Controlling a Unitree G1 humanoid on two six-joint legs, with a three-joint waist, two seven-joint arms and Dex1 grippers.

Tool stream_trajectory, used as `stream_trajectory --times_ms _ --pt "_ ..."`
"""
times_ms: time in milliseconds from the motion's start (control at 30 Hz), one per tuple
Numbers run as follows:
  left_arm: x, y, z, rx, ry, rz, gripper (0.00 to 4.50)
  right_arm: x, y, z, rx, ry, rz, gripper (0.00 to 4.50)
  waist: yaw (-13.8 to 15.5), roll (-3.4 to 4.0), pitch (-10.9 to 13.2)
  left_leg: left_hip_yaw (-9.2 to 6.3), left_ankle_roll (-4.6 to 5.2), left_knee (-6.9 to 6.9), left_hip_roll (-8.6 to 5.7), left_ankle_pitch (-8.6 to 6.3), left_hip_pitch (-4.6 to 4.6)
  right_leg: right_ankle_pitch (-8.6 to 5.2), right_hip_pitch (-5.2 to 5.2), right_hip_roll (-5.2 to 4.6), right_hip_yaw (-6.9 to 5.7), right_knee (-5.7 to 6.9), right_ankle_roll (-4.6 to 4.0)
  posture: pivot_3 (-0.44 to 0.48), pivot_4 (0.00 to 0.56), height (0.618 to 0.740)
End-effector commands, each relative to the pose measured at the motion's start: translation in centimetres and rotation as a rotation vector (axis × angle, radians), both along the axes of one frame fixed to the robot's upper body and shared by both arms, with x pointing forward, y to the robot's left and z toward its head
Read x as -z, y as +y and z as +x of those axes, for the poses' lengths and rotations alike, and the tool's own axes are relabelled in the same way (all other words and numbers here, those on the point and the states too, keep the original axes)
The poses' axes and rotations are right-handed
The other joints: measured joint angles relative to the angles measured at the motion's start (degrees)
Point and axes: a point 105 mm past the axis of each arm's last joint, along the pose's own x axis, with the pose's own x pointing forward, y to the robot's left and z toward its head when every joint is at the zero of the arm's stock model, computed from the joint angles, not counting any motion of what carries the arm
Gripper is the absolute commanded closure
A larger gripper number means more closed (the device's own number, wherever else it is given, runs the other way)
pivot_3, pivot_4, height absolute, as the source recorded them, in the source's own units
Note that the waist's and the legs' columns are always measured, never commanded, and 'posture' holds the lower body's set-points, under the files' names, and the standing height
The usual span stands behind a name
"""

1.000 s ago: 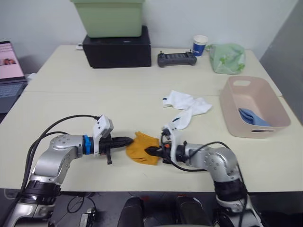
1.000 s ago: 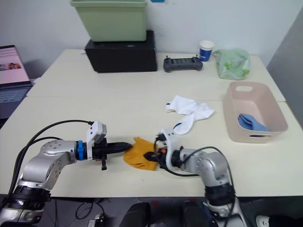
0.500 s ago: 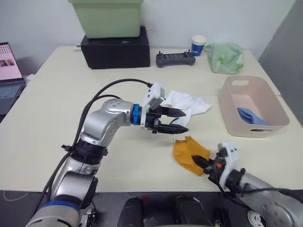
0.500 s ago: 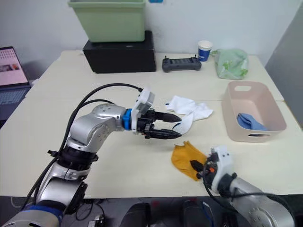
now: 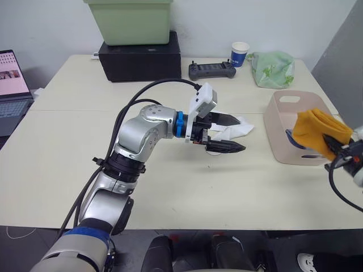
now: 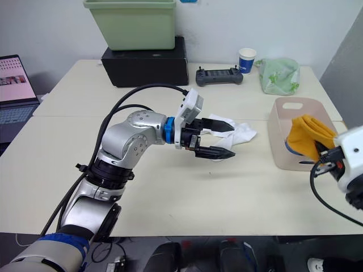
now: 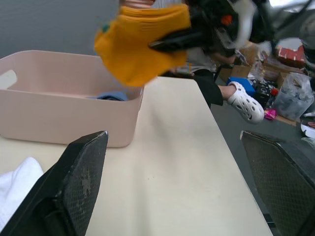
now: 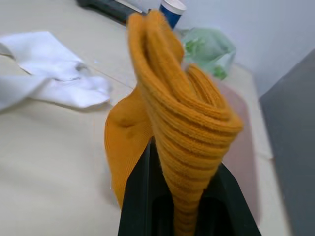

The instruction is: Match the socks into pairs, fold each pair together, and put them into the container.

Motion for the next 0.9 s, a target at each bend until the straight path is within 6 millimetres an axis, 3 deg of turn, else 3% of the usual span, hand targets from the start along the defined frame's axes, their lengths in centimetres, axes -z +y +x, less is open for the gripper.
stream_trajectory --times_ms 33,200,367,500,633,767,900 --pt "-0.7 -0.4 -0.5 0.030 -0.039 0.005 0.01 -1.2 -1.5 2.0 0.039 -0.071 -0.218 4.50 0.2 0.01 0.0 0.03 -0.01 -0.04 -0.03 0.01 -0.02 0.00 0.00 -0.09 -0.01 -0.01 0.00 0.000 0.150 0.735" --pt "-1.2 -0.6 -0.4 0.017 -0.046 -0.009 0.01 -0.4 -3.8 6.5 0.061 -0.036 -0.619 4.50 0.3 0.03 0.0 0.07 -0.01 0.04 -0.04 0.01 -0.03 0.03 0.00 -0.15 0.01 -0.02 -0.06 0.000 0.150 0.735" --pt "-1.2 -0.9 -0.2 0.010 -0.065 -0.017 0.01 2.4 -4.1 8.3 -0.018 0.136 -0.698 4.50 0.8 0.13 0.1 0.08 -0.05 0.02 -0.03 0.03 -0.06 0.14 -0.06 -0.21 -0.01 0.01 -0.26 0.000 0.150 0.735" --pt "-1.3 -1.0 -0.2 0.004 -0.072 -0.027 0.01 2.6 -3.2 8.2 -0.080 0.197 -0.614 4.50 1.2 0.21 0.1 0.07 -0.12 0.03 0.02 0.07 -0.08 0.14 -0.05 -0.21 -0.01 0.00 -0.26 0.000 0.150 0.735" --pt "-1.2 -1.1 0.1 -0.007 -0.083 -0.024 0.00 1.9 -3.2 7.6 -0.109 0.256 -0.585 3.23 1.3 0.24 0.2 0.05 -0.12 0.09 0.03 0.07 -0.07 0.14 -0.01 -0.26 -0.03 0.04 -0.25 0.000 0.150 0.735" --pt "-1.2 -1.2 0.4 -0.017 -0.087 -0.031 0.00 1.3 -2.4 5.7 -0.182 0.357 -0.507 1.70 1.3 0.29 0.2 0.04 -0.10 0.10 0.03 0.06 -0.07 0.14 0.01 -0.31 -0.04 0.06 -0.25 0.000 0.150 0.735" --pt "-1.0 -1.2 0.8 -0.034 -0.089 -0.030 0.00 -1.1 -2.0 3.9 -0.240 0.403 -0.479 0.32 1.4 0.34 0.2 0.02 -0.08 0.10 0.03 0.05 -0.07 0.14 0.02 -0.31 -0.07 0.05 -0.25 0.000 0.150 0.735"
